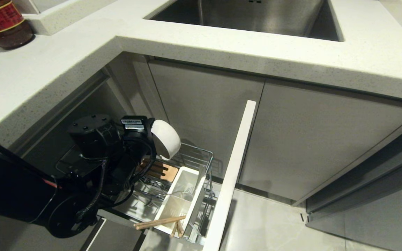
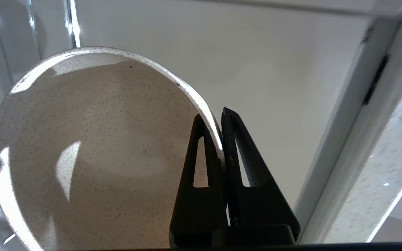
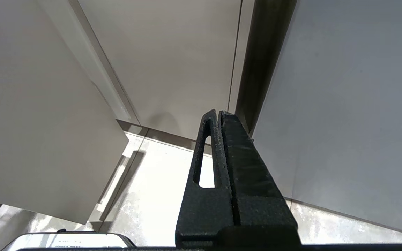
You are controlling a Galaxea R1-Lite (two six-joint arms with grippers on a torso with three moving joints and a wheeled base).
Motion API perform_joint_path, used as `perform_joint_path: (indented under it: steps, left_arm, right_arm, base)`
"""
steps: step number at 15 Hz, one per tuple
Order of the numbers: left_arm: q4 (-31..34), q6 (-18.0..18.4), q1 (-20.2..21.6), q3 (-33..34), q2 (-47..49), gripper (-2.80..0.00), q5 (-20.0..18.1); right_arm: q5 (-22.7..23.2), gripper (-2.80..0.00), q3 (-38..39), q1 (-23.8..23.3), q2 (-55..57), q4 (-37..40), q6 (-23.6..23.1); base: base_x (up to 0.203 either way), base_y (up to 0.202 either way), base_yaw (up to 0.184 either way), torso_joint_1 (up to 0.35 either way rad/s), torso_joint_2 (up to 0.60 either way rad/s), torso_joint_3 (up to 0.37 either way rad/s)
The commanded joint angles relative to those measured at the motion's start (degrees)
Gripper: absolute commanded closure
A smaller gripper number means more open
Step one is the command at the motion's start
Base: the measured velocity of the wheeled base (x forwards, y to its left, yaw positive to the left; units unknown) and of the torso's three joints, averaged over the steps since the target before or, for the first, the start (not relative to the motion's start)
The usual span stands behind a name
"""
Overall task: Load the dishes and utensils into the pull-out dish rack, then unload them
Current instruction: Pick up the bowl and place it in the cupboard
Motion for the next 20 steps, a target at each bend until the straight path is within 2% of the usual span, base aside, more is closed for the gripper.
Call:
perform_joint_path:
  steps: [1,8,20]
  left_arm:
    - [-0.8,-0.5,0.3,0.3,0.2,0.0,0.2]
    - [-0.8,-4.3,1.3,1.0,1.9,0.0,-1.6]
    - [-2.6,-5.4,1.6,1.1,4.2,0.0,-1.8]
  right_arm:
    - [0.0,0.0,1.5,0.0,0.0,-0.1,0.0]
    - [0.0,0.0,1.5,0.0,0.0,-0.1,0.0]
    - [0.0,0.0,1.5,0.0,0.0,-0.1,0.0]
  base:
    - [0.0,0.0,0.0,0.0,0.0,0.0]
    - [0.0,0.0,0.0,0.0,0.0,0.0]
    - [0.0,0.0,0.0,0.0,0.0,0.0]
